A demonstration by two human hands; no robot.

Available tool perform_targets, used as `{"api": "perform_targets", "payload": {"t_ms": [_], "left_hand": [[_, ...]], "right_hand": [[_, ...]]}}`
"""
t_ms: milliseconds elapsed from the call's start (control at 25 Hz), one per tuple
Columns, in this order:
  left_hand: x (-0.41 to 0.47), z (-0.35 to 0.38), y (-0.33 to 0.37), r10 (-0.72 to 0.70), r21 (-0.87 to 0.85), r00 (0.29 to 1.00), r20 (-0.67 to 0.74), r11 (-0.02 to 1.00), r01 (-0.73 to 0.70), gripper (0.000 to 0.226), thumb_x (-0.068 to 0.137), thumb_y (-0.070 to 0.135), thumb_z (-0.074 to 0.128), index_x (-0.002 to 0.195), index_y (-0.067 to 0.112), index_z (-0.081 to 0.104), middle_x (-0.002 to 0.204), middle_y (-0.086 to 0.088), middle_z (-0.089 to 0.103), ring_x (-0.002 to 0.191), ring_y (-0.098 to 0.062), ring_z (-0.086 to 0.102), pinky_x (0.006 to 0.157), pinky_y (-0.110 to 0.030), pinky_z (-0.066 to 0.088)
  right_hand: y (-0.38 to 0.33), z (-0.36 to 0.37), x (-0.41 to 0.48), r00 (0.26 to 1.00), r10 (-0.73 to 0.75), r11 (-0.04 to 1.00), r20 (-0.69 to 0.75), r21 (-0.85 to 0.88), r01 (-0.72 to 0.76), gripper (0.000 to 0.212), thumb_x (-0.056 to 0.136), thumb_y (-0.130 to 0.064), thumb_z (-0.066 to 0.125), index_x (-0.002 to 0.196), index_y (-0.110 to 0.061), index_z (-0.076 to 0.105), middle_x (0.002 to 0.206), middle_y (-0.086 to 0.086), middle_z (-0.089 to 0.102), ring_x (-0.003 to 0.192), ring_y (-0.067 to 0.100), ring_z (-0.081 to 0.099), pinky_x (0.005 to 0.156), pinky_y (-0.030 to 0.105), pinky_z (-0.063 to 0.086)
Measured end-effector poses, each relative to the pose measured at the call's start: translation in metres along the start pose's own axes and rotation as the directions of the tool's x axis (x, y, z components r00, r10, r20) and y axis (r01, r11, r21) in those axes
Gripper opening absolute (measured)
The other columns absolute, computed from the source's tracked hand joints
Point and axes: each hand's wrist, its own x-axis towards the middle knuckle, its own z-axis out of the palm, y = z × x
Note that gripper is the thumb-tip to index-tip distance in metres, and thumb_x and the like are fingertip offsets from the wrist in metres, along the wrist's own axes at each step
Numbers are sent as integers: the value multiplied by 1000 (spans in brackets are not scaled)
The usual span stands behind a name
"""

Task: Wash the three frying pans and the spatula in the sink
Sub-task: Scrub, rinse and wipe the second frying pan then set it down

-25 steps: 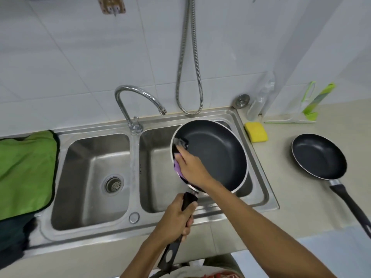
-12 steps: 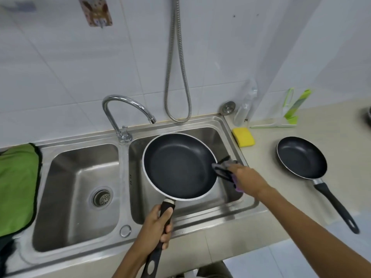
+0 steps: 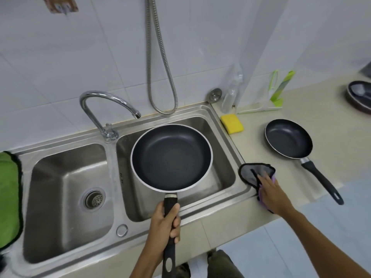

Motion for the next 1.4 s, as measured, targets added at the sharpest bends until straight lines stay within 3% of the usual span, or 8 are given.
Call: {"api": "perform_targets", "payload": {"t_ms": [120,200,320,480,800,880,960,1400], "left_hand": [[5,15,-5,-3,-4,1000,-17,1000,3,28,103,23,61,117,1,51,62,-6,49,41,-18,43,38,-28,41],[4,31,-8,20,-31,999,-33,999,-21,28,101,23,63,116,1,53,66,-10,59,50,-23,59,41,-29,46],[3,59,-13,70,-64,994,-85,995,-76,23,102,21,63,118,7,58,91,-13,80,86,-30,80,57,-36,61],[-9,100,-18,136,-43,983,-127,989,-143,30,98,33,69,120,14,64,108,-9,80,101,-29,78,95,-51,60],[-60,224,-46,282,30,956,-83,960,-280,44,97,53,62,124,18,67,120,-1,78,100,-51,71,58,-50,61],[-72,260,-59,282,40,958,-54,959,-280,49,97,54,63,129,17,66,122,1,77,107,-52,68,90,-68,55],[-80,299,-73,285,55,958,-20,957,-283,55,92,57,68,129,17,65,120,-2,78,112,-30,74,107,-59,51],[-57,491,-94,210,243,879,428,910,-336,44,108,23,52,146,42,43,124,11,75,117,-9,71,100,-28,56]], "right_hand": [[-42,-56,-9,979,179,983,92,8,-181,58,100,-53,42,153,-32,34,166,4,19,141,45,32,107,57,38],[-87,-84,-38,979,145,967,-146,229,-109,44,98,-39,59,140,-28,53,148,10,47,126,37,53,97,44,47],[-175,-98,-118,982,19,674,-185,728,124,27,101,-27,58,126,-37,61,102,-12,66,91,12,66,76,28,57],[-211,-106,-173,994,-10,389,108,916,-96,34,101,-56,38,133,-65,42,123,-22,65,104,0,66,86,28,58],[-81,-143,-208,963,-213,383,167,921,-75,37,103,-59,33,138,-70,33,75,17,67,50,22,60,47,31,53],[-42,-144,-222,968,-215,375,131,926,-42,41,105,-49,39,139,-70,31,74,13,66,48,19,56,47,28,51],[-3,-142,-234,979,-185,385,90,923,-12,49,105,-42,43,140,-72,26,73,4,64,52,16,56,50,27,51],[187,-160,-205,979,127,244,-161,962,126,48,106,-31,46,145,-57,35,66,3,59,44,22,45,42,31,43]]}}
